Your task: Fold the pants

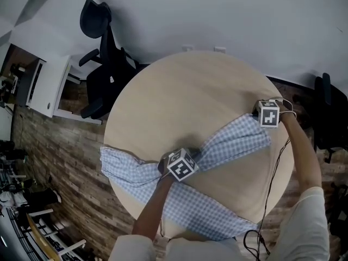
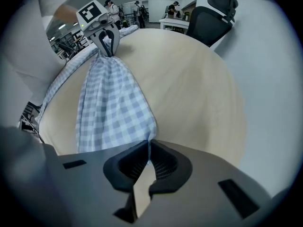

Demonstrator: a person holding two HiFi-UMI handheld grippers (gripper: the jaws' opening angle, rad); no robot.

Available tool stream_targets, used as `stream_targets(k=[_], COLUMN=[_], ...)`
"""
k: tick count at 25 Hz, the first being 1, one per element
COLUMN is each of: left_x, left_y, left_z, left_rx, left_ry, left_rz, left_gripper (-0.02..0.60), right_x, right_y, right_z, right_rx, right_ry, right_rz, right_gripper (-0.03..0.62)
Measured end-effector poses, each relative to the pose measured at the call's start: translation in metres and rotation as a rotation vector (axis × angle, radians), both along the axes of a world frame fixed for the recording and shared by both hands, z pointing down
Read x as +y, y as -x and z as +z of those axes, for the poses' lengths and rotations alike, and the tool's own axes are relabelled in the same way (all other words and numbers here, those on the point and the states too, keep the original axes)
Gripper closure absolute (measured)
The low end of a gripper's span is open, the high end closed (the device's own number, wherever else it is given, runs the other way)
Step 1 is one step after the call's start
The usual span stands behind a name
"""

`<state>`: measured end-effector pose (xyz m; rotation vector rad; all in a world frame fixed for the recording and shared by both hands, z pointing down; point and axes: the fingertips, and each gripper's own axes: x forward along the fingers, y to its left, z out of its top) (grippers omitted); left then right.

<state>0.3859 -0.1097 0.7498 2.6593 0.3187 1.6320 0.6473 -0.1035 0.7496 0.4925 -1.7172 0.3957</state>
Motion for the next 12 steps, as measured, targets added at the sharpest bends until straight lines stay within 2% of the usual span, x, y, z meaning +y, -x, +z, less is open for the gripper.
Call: stream_targets(k=[6, 12], left_x=[-0.002, -0.005], left_y=[0.006, 0.011], left_z=[-0.006, -0.032], left_rx=[-0.002, 0.019], left_ry=[-0.081, -0.162], left_rz=[0.032, 0.054], left_gripper=[0.546, 0.546], right_x=[0.011, 0.021], right_y=[0.003, 0.002], right_z=[-0.006, -0.058], right_rx=[0.044, 0.077], right_ry=[-0.091, -0.246], right_rz=[-0.02, 0.021], right_gripper=[0.557, 0.557])
